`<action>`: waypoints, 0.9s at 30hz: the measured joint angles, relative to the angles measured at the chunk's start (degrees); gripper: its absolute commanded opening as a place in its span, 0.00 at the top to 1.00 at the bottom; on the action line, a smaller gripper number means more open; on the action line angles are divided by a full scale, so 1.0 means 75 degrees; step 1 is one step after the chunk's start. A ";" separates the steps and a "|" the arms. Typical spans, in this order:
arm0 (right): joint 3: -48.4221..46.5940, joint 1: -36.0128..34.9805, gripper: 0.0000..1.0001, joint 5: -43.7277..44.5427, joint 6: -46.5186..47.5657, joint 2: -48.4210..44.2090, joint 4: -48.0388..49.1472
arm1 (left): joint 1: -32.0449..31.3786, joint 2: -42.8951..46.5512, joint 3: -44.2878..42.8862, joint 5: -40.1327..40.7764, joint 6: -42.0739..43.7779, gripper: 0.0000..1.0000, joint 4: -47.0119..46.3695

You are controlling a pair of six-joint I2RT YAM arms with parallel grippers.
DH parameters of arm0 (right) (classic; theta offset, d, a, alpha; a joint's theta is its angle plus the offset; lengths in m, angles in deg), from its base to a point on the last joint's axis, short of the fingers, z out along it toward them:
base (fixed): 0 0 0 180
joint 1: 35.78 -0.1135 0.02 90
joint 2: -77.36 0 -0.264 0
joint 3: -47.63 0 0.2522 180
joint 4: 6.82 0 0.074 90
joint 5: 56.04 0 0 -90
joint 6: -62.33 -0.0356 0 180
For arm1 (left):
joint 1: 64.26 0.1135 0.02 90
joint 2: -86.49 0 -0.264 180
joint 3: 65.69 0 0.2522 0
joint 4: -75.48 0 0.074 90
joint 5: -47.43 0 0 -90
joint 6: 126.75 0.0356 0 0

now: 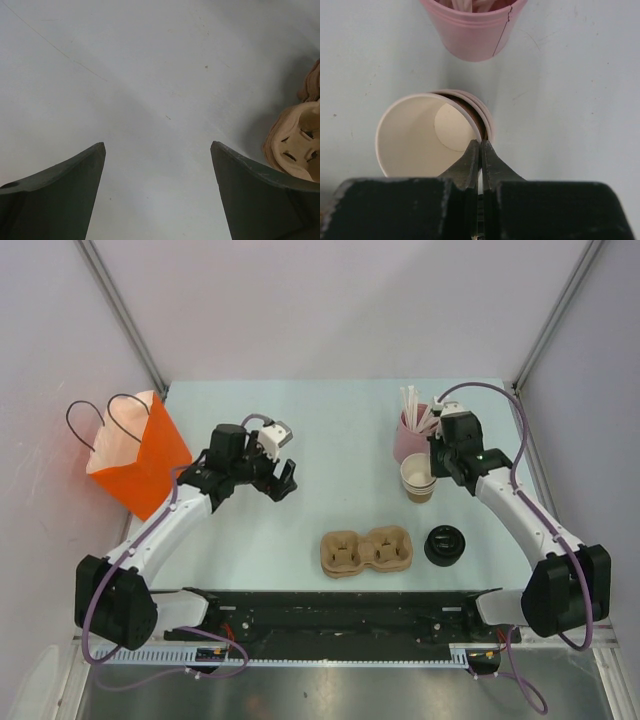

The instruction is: Pack the takeout coffee

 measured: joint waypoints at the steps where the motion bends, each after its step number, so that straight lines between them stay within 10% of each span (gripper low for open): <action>1: -0.0015 0.0041 1.00 -0.0073 0.0003 -0.0029 0.0003 | -0.0017 -0.0017 -0.0029 0.0003 0.0003 0.08 0.0009; 27: -0.1451 -0.0487 1.00 -0.1781 -0.0405 -0.0769 0.0726 | -0.0096 -0.0321 -0.0883 0.0300 0.0023 0.03 0.0396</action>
